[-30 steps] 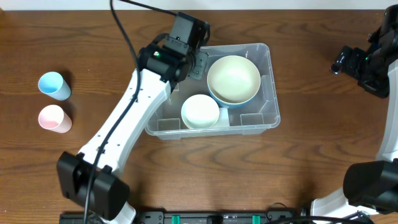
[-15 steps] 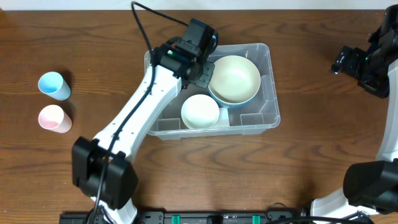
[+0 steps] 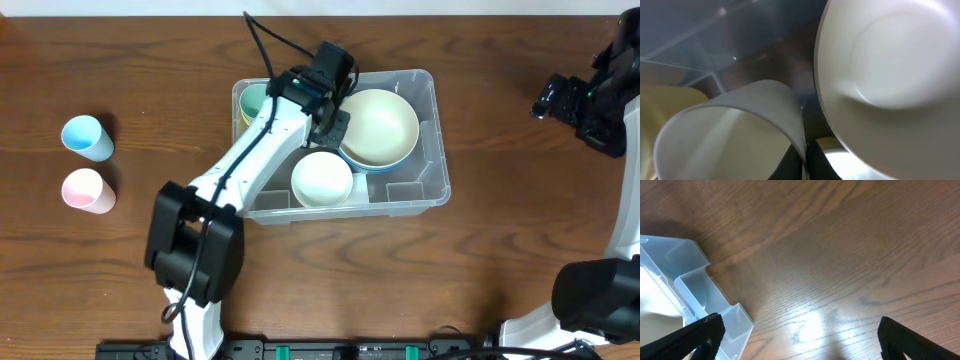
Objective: Pack container
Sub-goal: 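Lower the cream cup into the bin beside the bowls, open left gripper, then move the left gripper back to the blue cup on the table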
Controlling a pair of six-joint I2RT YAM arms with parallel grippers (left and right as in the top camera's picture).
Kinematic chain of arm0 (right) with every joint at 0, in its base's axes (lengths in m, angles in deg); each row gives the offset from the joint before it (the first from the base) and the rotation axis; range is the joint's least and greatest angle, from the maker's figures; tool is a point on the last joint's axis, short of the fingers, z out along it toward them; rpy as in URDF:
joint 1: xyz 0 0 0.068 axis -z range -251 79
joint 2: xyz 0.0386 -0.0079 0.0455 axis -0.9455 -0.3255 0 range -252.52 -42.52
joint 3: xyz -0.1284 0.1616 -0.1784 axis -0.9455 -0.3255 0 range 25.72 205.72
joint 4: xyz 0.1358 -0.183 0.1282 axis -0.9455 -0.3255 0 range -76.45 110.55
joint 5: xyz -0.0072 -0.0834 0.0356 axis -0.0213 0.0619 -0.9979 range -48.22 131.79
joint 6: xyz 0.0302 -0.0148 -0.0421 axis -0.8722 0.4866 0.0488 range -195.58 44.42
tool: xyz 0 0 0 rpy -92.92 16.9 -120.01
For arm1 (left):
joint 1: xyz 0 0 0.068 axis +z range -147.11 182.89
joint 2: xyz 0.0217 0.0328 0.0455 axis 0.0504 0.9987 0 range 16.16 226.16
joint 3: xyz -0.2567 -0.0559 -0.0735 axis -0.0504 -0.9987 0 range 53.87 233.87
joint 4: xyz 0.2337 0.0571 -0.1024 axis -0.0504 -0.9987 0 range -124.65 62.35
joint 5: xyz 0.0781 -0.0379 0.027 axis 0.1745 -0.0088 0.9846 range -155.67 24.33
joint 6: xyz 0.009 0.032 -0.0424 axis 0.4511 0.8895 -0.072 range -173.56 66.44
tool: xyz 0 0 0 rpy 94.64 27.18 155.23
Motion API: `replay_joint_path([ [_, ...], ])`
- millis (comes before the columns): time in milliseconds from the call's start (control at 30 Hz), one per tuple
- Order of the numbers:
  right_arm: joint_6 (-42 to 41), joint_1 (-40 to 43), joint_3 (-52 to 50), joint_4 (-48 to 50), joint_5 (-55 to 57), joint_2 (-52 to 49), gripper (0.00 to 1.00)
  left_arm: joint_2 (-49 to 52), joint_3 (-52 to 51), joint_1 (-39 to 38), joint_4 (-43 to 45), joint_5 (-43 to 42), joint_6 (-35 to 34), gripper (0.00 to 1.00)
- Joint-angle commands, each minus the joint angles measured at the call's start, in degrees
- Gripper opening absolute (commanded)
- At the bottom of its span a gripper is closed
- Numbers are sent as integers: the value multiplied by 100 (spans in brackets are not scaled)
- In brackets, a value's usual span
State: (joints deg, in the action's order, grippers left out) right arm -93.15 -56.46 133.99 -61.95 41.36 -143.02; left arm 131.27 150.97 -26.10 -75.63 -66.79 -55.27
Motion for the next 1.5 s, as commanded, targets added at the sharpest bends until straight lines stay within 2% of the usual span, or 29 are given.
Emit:
replay_joint_path([
  [0, -63, 7, 70, -4, -2, 33, 99, 149, 24, -13, 11, 9, -87, 6],
  [233, -63, 9, 70, -4, -2, 33, 99, 173, 26, -13, 94, 48, -87, 6],
  [333, -61, 7, 70, -4, 0, 33, 99, 173, 26, -13, 92, 48, -87, 22],
  [400, -63, 7, 70, -4, -2, 33, 99, 173, 26, -11, 92, 48, -87, 28],
  [900, -63, 7, 70, -4, 0, 33, 99, 9, 190, -2, 39, 337, -87, 29],
  [1300, -63, 7, 70, -4, -2, 33, 99, -1370, 282, 0, -114, 358, -90, 35],
  [1400, -63, 7, 70, -4, -2, 33, 99, -1757, 280, 39, -302, 748, -92, 36],
  [1467, -63, 7, 70, -4, -2, 33, 99, -1976, 280, 142, -455, 1045, -94, 43],
])
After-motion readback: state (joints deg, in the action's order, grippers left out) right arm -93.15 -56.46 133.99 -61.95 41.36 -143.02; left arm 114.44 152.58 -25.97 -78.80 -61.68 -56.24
